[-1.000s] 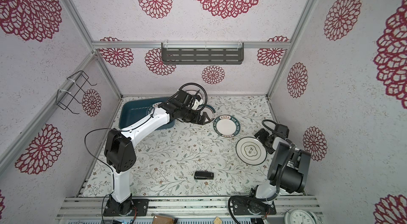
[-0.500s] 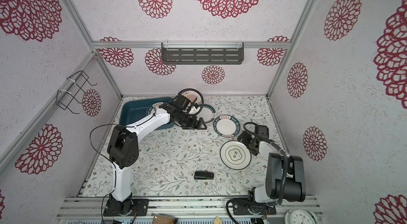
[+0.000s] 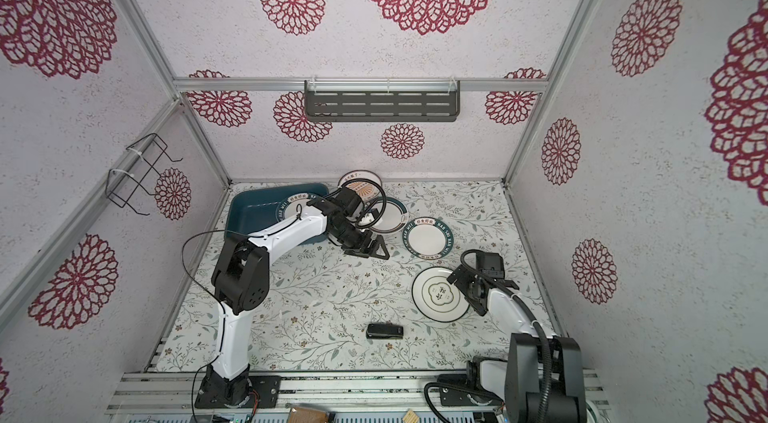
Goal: Place the plates into the plastic bin on the countertop
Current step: 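Reach the left gripper toward the cloud-emblem plate while the right gripper approaches it, then push the cloud-emblem plate toward the left gripper with right while left grasps it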
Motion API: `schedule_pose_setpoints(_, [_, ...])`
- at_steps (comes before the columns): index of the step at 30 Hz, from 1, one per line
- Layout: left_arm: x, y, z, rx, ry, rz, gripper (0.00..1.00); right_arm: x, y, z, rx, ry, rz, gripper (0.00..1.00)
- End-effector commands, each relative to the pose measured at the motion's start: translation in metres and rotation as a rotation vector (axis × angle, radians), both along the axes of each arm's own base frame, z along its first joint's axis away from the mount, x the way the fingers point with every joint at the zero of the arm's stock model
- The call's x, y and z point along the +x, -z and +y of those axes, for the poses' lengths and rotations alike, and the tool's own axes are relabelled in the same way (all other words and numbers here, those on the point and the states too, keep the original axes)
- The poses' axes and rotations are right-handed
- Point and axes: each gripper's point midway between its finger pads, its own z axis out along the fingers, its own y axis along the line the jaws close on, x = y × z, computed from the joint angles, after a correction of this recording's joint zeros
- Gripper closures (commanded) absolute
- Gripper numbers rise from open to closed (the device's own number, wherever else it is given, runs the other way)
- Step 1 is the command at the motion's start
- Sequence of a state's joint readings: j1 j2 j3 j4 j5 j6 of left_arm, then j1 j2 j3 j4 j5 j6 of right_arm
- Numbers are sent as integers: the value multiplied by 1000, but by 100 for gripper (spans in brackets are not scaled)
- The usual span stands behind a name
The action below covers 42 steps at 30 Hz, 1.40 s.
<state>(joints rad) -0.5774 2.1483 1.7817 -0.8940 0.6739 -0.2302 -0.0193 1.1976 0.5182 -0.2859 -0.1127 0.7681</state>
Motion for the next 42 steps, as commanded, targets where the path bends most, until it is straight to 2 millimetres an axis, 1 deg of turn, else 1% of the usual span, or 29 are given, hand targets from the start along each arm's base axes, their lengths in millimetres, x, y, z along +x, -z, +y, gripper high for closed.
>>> schedule_pose_setpoints(1, [-2, -1, 0, -11, 37, 10, 2, 0, 0, 15, 36, 0, -7, 1])
schedule_pose_setpoints(3, [-2, 1, 2, -10, 36, 13, 2, 3, 2, 25, 54, 2, -27, 1])
schedule_pose_setpoints(6, [3, 6, 7, -8, 11, 22, 3, 19, -4, 44, 95, -9, -118, 1])
schedule_pose_setpoints(10, [11, 12, 13, -24, -39, 50, 2, 38, -7, 70, 129, -53, -153, 1])
schedule_pose_setpoints(12, [15, 15, 17, -37, -63, 76, 0, 52, -18, 95, 167, -107, -181, 1])
schedule_pose_setpoints(14, [17, 17, 22, -50, -87, 103, 1, 59, -25, 118, 178, -157, -177, 1])
schedule_pose_setpoints(17, [18, 26, 33, -38, -121, 134, 3, 59, -24, 147, 191, -221, -132, 1])
schedule_pose_setpoints(18, [18, 29, 37, -30, -131, 140, 4, 58, -23, 153, 188, -237, -121, 1])
schedule_pose_setpoints(20, [18, 35, 43, -11, -151, 149, 4, 56, -22, 160, 182, -254, -104, 1])
schedule_pose_setpoints(25, [18, 50, 56, 34, -176, 181, 11, 49, -20, 166, 183, -290, -77, 1])
schedule_pose_setpoints(28, [12, 55, 59, 51, -159, 191, 12, 39, -19, 161, 148, -323, -42, 1])
schedule_pose_setpoints(31, [3, 58, 57, 43, -128, 207, 12, 28, -17, 155, 125, -329, -16, 1])
schedule_pose_setpoints(37, [-15, 75, 48, 50, -70, 268, 19, 19, -16, 159, 165, -327, -1, 1])
schedule_pose_setpoints(40, [-19, 79, 42, 52, -51, 279, 21, 18, -15, 167, 183, -345, 5, 1])
schedule_pose_setpoints(42, [-20, 82, 40, 52, -43, 282, 22, 17, -14, 177, 207, -373, 2, 1])
